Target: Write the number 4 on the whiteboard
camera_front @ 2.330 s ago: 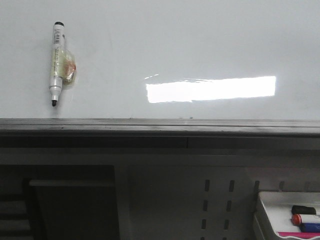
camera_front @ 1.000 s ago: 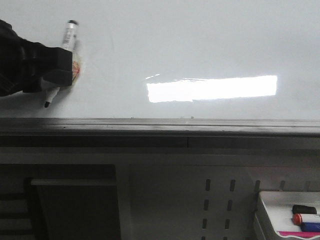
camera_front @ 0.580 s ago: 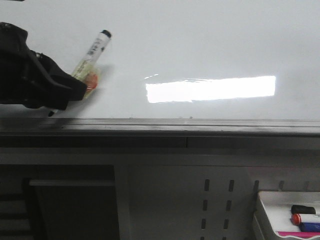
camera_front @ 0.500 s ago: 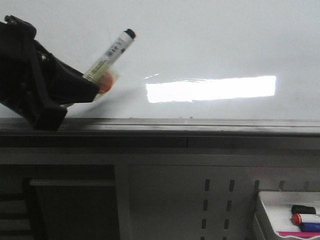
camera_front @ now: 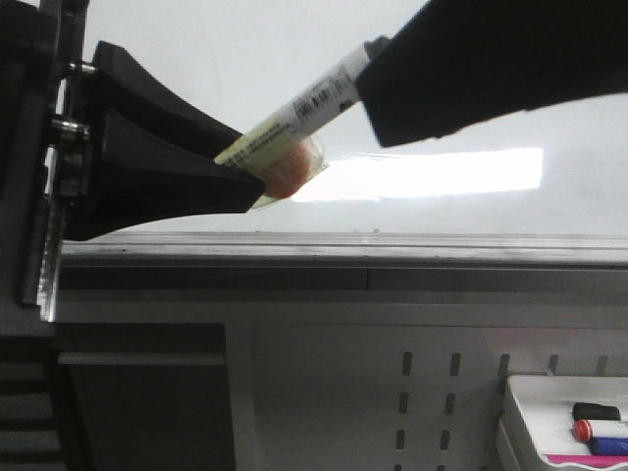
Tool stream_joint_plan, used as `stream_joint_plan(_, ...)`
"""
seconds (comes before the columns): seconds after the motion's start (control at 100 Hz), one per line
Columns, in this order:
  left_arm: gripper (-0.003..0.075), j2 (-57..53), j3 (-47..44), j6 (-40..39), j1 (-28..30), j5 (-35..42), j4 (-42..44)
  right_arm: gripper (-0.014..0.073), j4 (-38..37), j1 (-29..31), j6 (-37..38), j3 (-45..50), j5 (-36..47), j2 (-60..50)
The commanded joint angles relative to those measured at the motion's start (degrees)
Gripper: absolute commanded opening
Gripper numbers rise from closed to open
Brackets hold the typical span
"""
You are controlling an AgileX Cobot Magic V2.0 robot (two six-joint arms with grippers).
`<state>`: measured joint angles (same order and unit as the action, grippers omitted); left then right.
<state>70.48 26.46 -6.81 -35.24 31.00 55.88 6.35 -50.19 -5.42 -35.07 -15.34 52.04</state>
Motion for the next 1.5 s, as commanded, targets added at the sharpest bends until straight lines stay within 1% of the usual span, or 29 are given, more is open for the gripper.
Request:
stream_joint_plan(0.0,-0.002,-2.4,1.1,-0.3,-0.4,3.8,-1.1,0.0397,0.2,-0.1,-0.7,-2.8,6.8,1.5)
stream_joint_plan(0.17,-0.002,-3.4,1.1,-0.3,-0.4,3.7,0.6,0.0397,0.2,-0.1,-0.7,-3.4,13.1,4.4)
stream_joint_plan(0.34,-0.002,-3.4,1.1,-0.3,-0.4,2.8,0.7,0.0392,0.2,-0.3,-0.7,-4.4,13.1,7.0)
stream_joint_plan(0.43,-0.002,-3.4,1.1,-0.3,-0.4,2.6,0.8,0.0351,0.2,-0.4,-0.7,-5.0,13.2,7.6)
stream_joint_plan(0.5,-0.002,-3.4,1.1,-0.3,-0.4,2.6,0.8,0.0283,0.2,-0.4,-0.7,-5.0,13.0,7.7)
stream_joint_plan(0.54,-0.002,-3.4,1.1,-0.3,-0.4,2.3,0.8,0.0225,0.2,-0.4,-0.7,-5.0,12.7,7.7)
stream_joint_plan(0.59,-0.002,-3.4,1.1,-0.3,-0.4,0.7,0.8,0.0134,0.2,-0.4,-0.7,-5.0,12.5,7.7)
stream_joint_plan(0.62,-0.0019,-3.4,1.1,-0.3,-0.5,0.0,0.8,0.0053,0.2,-0.4,-0.7,-5.0,12.5,7.7)
stream_joint_plan(0.64,-0.0017,-3.4,1.1,-0.3,-0.5,-0.2,0.8,0.0017,0.2,-0.4,-0.7,-5.0,12.4,7.7)
stream_joint_plan(0.67,-0.0007,-3.4,1.1,-0.3,-0.5,-0.5,0.8,-0.0073,0.2,-0.4,-0.7,-5.0,12.1,7.7)
stream_joint_plan(0.71,0.0022,-3.4,1.1,-0.3,-0.5,-0.5,0.8,-0.0064,0.5,-0.4,-0.2,-5.0,11.3,7.7)
stream_joint_plan(0.76,0.009,-3.4,1.1,-0.3,-0.5,-0.3,0.1,-0.0064,0.5,-0.4,-0.2,-5.0,9.8,7.7)
stream_joint_plan(0.81,0.0198,-3.4,1.1,-0.4,-0.5,-0.3,-0.6,-0.0064,0.5,-0.4,-0.2,-5.0,8.6,7.7)
stream_joint_plan(0.83,0.0228,-3.4,1.1,-0.5,-0.5,-0.3,-1.0,-0.0064,0.5,-0.4,-0.2,-5.0,8.3,7.7)
stream_joint_plan(0.88,0.0343,-3.4,1.1,-0.7,-0.5,-0.6,-2.7,-0.0064,0.5,-0.4,-0.2,-5.0,8.2,7.7)
stream_joint_plan(0.95,0.0433,-3.9,1.1,-0.9,-0.2,-2.2,-5.9,-0.0064,0.5,-0.4,-0.2,-5.0,9.4,7.7)
stream_joint_plan(1.01,0.0441,-5.2,1.1,-1.9,0.1,-5.2,-8.6,-0.0064,0.5,0.4,-0.2,-5.3,10.5,7.7)
stream_joint_plan(1.1,0.0424,-8.5,1.1,-2.1,0.1,-13.5,-13.5,-0.0064,0.5,3.1,-0.2,-7.9,9.4,9.1)
stream_joint_plan(1.16,0.04,-11.0,1.1,-2.1,0.1,-18.8,-16.7,-0.0064,0.5,4.7,-0.2,-11.4,8.2,11.0)
stream_joint_plan(1.23,0.0379,-13.6,1.1,-2.1,0.1,-22.7,-18.9,-0.0064,-0.5,6.8,-0.2,-16.2,7.6,13.9)
stream_joint_plan(1.32,0.0367,-16.3,1.1,-2.1,0.1,-25.1,-18.9,-0.0064,-2.5,9.2,-0.2,-22.6,6.6,18.3)
stream_joint_plan(1.49,0.0367,-19.7,1.1,-2.1,0.1,-26.3,-18.9,-0.0064,-2.7,13.2,-0.2,-31.4,6.0,26.7)
